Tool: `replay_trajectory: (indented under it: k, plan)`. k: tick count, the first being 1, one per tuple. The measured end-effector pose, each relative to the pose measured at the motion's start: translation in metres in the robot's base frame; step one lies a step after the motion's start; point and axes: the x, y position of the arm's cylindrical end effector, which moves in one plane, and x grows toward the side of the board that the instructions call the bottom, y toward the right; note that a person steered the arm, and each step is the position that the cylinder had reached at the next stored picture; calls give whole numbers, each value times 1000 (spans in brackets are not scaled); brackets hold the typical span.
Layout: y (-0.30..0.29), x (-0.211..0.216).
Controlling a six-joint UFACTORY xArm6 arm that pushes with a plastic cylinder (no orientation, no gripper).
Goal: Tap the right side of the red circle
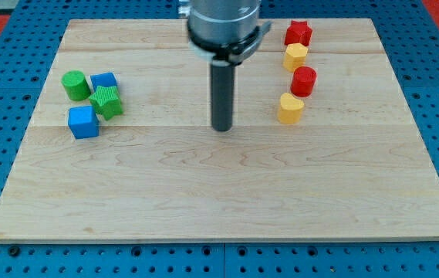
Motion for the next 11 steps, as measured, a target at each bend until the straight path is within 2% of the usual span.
replay_trajectory:
  k: [1, 2, 3, 4, 5, 6, 7, 8, 11]
  plan:
    - [-8, -38]
    - [6, -94]
    - [30, -27]
    - [83, 62]
    - [174, 38]
    - [182, -44]
    - [216, -89]
    - [184, -91]
    - [169, -86]
